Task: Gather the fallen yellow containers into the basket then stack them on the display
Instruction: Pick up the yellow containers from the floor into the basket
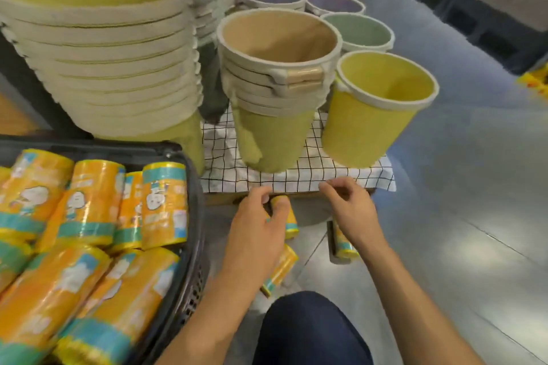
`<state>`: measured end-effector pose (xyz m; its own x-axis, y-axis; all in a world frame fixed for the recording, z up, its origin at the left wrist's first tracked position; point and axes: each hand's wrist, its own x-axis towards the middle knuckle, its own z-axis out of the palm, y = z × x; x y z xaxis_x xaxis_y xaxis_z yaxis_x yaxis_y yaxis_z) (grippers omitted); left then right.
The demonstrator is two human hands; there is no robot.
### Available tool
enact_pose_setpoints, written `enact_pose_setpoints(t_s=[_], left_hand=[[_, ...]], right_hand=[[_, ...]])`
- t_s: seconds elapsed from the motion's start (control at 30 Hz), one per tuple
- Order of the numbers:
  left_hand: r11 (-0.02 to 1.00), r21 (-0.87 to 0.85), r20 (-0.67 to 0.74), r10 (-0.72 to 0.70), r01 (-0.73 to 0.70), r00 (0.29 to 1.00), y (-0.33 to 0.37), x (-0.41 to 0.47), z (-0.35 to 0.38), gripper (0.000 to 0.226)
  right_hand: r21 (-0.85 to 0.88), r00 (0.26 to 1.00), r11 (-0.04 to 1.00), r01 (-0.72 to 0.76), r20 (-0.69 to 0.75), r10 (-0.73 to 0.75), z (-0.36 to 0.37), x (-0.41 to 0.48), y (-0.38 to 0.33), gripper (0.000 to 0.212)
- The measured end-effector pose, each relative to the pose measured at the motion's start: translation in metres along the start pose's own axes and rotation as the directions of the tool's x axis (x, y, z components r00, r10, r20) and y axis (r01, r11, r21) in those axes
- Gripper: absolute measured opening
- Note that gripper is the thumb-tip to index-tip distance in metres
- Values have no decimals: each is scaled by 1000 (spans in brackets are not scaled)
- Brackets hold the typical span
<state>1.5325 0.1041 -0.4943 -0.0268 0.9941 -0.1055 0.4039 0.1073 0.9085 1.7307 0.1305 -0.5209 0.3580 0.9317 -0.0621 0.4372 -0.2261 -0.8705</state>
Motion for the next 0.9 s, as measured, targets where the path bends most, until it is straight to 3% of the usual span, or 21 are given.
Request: enact_pose_setpoints(t_s=[0.07, 0.23, 0.4, 0.53, 0.7, 0.8, 0.9], left_hand=[[999, 21, 26, -50, 49, 998, -28, 8, 20, 23], [979, 137, 93, -163, 150, 982, -111, 34, 69, 46], [939, 267, 96, -251, 218, 963, -177, 54, 110, 49], [847, 510, 225, -300, 150, 927, -214, 58, 138, 70], [650, 760, 282, -287, -30, 916, -245, 49, 147, 70], [649, 759, 313, -308, -42, 898, -244, 50, 149, 72], [679, 732, 285, -371, 49, 884, -235, 50, 147, 73]], right_hand=[[-43, 999, 998, -51, -17, 51, -2, 1, 36, 29], [-147, 974, 963, -226, -72, 217, -1, 9, 111, 47], [-180, 934, 917, -355, -103, 341, 14, 27, 174, 55], [-257, 901, 865, -431, -175, 397, 32, 52, 222, 88], [-388, 891, 803, -453, -156, 427, 44, 73, 262, 75], [-427, 883, 783, -453, -94, 459, 55, 77, 263, 78], [-590, 846, 672, -448, -37, 532, 69, 66, 259, 82]])
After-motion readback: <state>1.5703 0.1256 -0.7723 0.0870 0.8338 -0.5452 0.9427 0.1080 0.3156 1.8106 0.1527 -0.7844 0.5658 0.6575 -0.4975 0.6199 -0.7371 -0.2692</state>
